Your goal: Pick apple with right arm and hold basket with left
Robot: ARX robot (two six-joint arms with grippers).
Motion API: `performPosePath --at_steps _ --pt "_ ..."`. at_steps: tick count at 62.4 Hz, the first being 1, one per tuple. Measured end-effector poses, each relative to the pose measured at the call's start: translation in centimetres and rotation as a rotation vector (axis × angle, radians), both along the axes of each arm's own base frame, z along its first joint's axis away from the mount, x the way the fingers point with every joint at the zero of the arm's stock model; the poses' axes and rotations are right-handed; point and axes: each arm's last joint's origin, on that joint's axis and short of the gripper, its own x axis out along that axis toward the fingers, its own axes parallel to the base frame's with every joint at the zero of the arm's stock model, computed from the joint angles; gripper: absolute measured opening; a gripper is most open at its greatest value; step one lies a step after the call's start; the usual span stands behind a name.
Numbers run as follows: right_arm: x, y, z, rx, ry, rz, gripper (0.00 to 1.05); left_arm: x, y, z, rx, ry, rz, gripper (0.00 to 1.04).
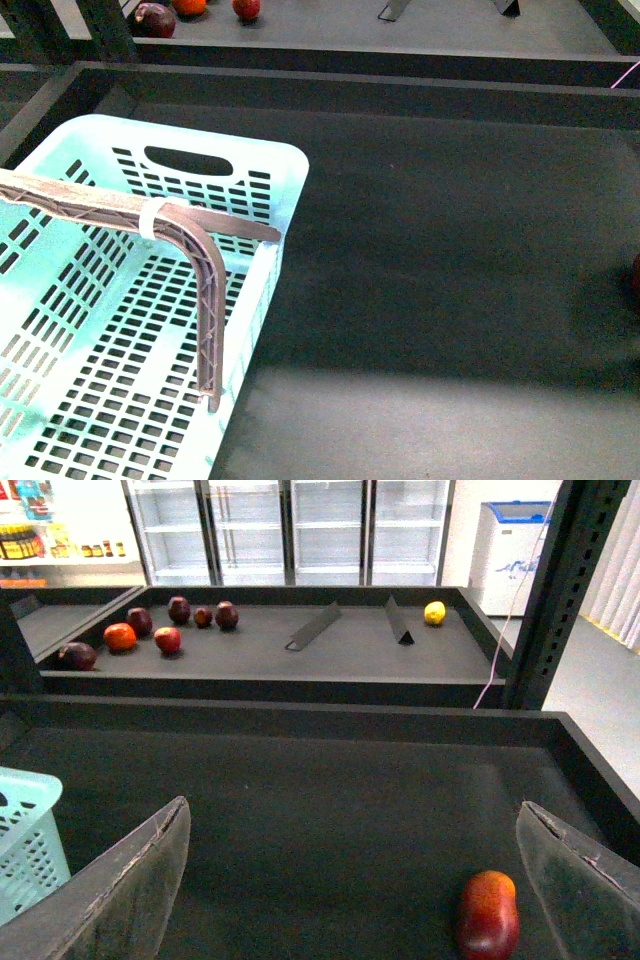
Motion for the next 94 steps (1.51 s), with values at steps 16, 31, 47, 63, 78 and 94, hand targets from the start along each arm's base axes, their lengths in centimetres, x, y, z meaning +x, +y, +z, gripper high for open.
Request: performPosePath --at_steps 16,31,47,63,78,94 --pt "0.0 0.0 0.0 0.0 -0.001 0.0 0.96 2.2 1.6 -0.6 -0.851 0.51 0.057 0.98" --pt "0.0 0.0 0.0 0.0 -0.001 0.0 0.96 8.3 1.7 -1.5 -1.214 0.576 0.128 0.98" --pt "0.0 0.0 0.0 0.0 -0.001 0.001 0.96 15.2 1.0 -2.5 -1.272 0.648 0.182 0.98" --pt "0.0 0.0 0.0 0.0 -0.001 0.0 0.96 17.1 1.0 -3.0 -1.268 0.678 0.223 0.87" --pt "0.0 0.0 0.0 0.0 -0.001 0.0 0.96 17.1 0.6 -3.7 -1.258 0.719 0.247 0.44" --pt "0.0 0.0 0.0 0.0 -0.001 0.0 0.96 17.5 0.1 -3.4 -1.299 0.733 0.258 0.1"
